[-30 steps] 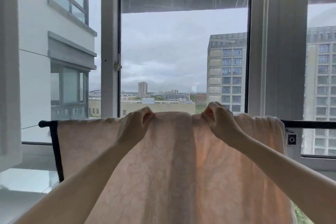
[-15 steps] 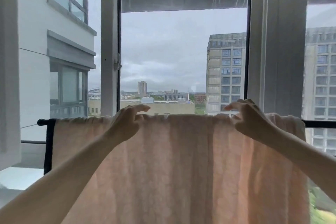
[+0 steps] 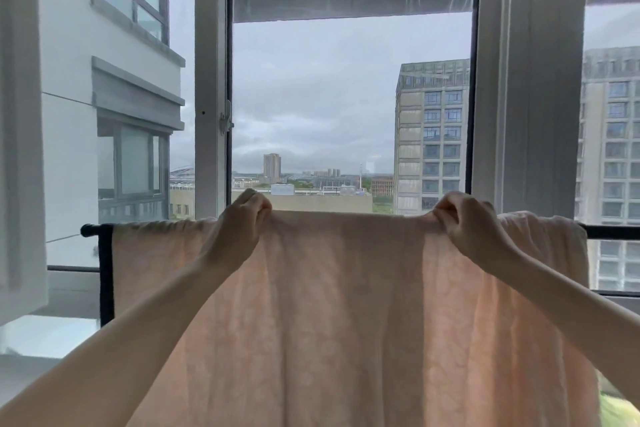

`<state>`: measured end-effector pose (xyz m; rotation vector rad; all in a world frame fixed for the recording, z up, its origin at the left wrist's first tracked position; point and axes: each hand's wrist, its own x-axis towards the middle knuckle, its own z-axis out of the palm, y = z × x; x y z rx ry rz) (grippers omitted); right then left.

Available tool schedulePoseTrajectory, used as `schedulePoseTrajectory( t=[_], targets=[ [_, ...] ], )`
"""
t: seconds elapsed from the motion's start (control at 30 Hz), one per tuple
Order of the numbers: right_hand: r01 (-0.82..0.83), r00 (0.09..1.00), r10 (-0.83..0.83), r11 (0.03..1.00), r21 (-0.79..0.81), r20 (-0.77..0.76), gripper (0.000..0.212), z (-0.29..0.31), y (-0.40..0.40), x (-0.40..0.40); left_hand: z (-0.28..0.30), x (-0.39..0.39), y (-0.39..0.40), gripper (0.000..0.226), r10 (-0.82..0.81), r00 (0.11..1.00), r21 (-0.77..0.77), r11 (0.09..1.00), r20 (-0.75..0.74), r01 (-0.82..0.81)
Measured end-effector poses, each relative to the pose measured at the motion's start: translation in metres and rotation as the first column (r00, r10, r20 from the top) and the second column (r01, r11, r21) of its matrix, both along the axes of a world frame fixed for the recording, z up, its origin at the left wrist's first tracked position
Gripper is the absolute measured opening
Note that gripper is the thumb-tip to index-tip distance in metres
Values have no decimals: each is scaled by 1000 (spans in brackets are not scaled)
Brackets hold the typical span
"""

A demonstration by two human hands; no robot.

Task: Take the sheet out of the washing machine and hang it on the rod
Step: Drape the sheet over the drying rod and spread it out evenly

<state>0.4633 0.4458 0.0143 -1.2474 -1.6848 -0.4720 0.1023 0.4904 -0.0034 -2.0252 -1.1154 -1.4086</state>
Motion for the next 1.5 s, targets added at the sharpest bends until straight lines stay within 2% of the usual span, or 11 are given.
schedulePoseTrajectory(
  t=[0.1, 0.17, 0.37, 0.5, 0.63, 0.87, 1.0, 1.1, 1.3, 1.4, 1.5],
  targets=[
    [139, 987, -140, 990, -11, -75, 6, 3, -10, 29, 0, -32, -1, 9, 120, 980, -25, 993, 157, -118],
    [163, 985, -165, 986, -39, -56, 8, 2, -16, 36, 0, -42, -6, 8, 187, 966, -83, 981, 177, -175],
    [40, 995, -33, 996, -77, 92, 21, 2, -8, -4, 10, 25, -23, 24, -15, 994, -140, 990, -108, 0],
    [27, 993, -13, 993, -118, 114, 23, 1, -5, -20, 8, 64, -21, 16, -100, 975, -120, 990, -199, 77],
    [51, 994, -38, 990, -131, 102, 28, -2, -10, -8, 11, 71, -17, 2, -78, 984, -82, 994, -157, 66],
    [82, 989, -80, 997, -15, 121, 5, 0, -16, 29, 10, 55, -3, 7, 51, 990, 10, 999, -131, -50],
    [258, 966, -256, 964, -65, 35, 8, 3, -16, 61, 8, 12, 1, 9, 167, 986, -66, 984, 28, -165],
    [354, 935, -351, 932, -82, 42, 8, 2, -19, 68, 9, -1, -1, 7, 171, 985, -133, 977, 19, -167],
    [100, 984, -88, 992, -77, 154, 16, 2, -21, 9, 18, 45, -19, 26, -9, 988, -213, 977, -153, -24],
    [69, 978, -52, 994, -82, 200, 16, -4, -17, -7, 13, 71, -20, 20, -72, 971, -188, 982, -229, 29],
    [43, 983, -25, 994, -96, 182, 15, -7, -14, -14, 9, 84, -18, 8, -105, 977, -168, 983, -183, 74]
  ],
)
